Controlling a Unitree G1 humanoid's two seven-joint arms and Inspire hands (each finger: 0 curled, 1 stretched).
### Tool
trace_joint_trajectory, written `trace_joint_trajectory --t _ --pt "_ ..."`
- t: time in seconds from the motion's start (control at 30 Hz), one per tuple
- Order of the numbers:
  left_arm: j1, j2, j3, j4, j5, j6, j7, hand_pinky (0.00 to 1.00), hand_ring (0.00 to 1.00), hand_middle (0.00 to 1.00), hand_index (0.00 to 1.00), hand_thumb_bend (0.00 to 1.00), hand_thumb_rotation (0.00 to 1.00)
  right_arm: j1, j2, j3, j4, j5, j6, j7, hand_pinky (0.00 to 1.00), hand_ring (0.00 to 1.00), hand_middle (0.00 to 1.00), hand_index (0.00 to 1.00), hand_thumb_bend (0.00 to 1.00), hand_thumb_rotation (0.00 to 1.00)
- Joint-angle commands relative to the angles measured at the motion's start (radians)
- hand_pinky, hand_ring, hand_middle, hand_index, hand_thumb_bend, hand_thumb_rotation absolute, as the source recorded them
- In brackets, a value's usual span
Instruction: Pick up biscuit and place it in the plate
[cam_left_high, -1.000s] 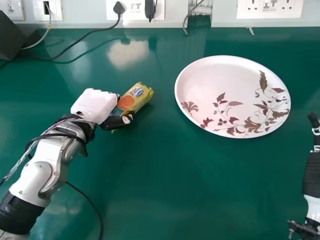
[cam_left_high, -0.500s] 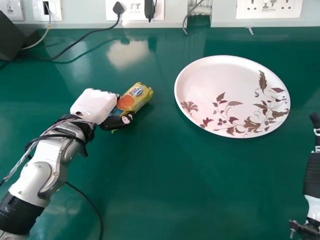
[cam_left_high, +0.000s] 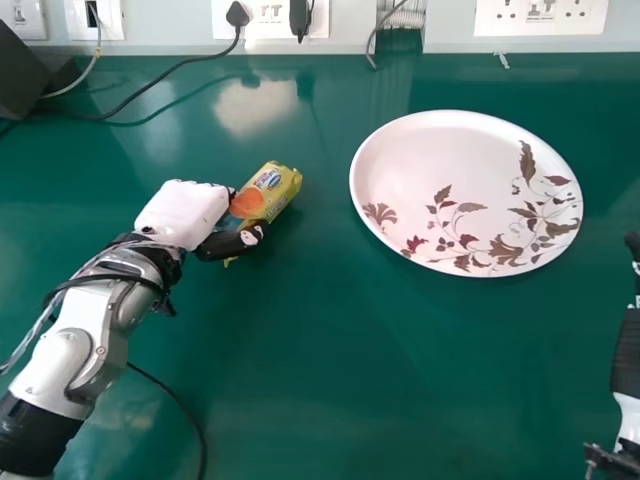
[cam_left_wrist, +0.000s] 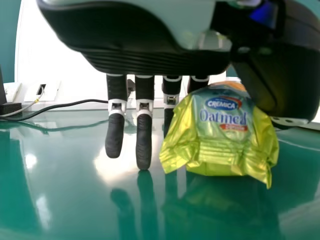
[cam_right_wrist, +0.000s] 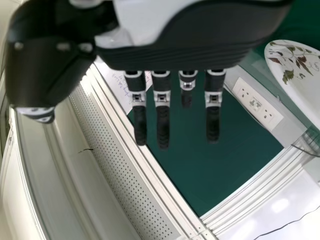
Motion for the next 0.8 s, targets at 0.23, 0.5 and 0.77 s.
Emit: trace_joint_trajectory --t 0.23,0.5,0.77 --pt "0.064 0.027 -0.002 -0.021 -0.060 0.000 -0.080 0.30 0.42 0.48 0.51 0.51 0.00 -0.008 0.043 -0.001 0.012 0.014 -0.015 -0.001 0.59 0.65 0.67 0.69 0.83 0.20" --pt "0.063 0.044 0.016 -0.059 -0.082 -0.004 -0.091 0.31 0.41 0.49 0.51 0.51 0.00 -0.016 0.044 -0.003 0.026 0.023 -0.021 0.013 0.57 0.65 0.67 0.68 0.83 0.20" --pt "0.074 0.047 0.043 -0.121 -0.088 0.021 -0.119 0.31 0.41 0.49 0.51 0.51 0.00 -0.016 0.049 -0.001 0.024 0.019 -0.022 0.009 0.57 0.64 0.66 0.66 0.82 0.21"
